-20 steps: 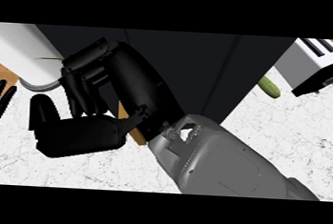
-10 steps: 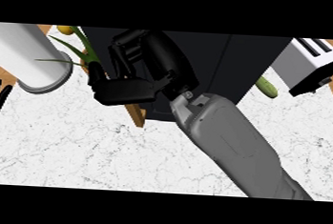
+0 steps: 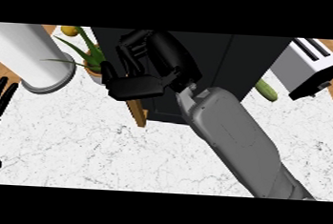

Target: Pick up the wine, place it into the cabinet and close the cabinet

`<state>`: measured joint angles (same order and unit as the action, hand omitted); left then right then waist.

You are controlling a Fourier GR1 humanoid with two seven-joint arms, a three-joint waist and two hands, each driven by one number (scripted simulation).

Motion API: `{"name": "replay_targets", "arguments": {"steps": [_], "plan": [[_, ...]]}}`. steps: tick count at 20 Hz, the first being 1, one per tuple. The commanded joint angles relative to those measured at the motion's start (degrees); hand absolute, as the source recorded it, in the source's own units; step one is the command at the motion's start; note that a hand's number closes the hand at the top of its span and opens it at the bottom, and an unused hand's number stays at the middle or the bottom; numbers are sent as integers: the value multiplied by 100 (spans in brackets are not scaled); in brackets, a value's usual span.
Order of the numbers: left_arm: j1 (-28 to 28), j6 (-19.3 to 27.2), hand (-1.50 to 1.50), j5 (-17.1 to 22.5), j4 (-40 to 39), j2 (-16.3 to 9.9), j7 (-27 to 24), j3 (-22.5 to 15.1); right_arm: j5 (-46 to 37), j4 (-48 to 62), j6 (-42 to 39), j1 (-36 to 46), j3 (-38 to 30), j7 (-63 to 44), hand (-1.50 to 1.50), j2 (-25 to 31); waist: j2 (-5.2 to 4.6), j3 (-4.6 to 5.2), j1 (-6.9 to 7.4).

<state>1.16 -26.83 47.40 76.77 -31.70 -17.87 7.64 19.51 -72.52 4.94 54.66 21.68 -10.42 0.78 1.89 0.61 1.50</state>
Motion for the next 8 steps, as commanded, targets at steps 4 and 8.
{"name": "replay_targets", "arguments": {"steps": [4,8], "plan": [[187,-75,-150,-49,-114,-35,36,36,-18,877,-195,126,-665,174,150,571,-246,-56,-79],[59,-113,-150,4,109,34,130,-61,-65,982,-203,119,-709,258,150,622,-231,-59,-18]]}}
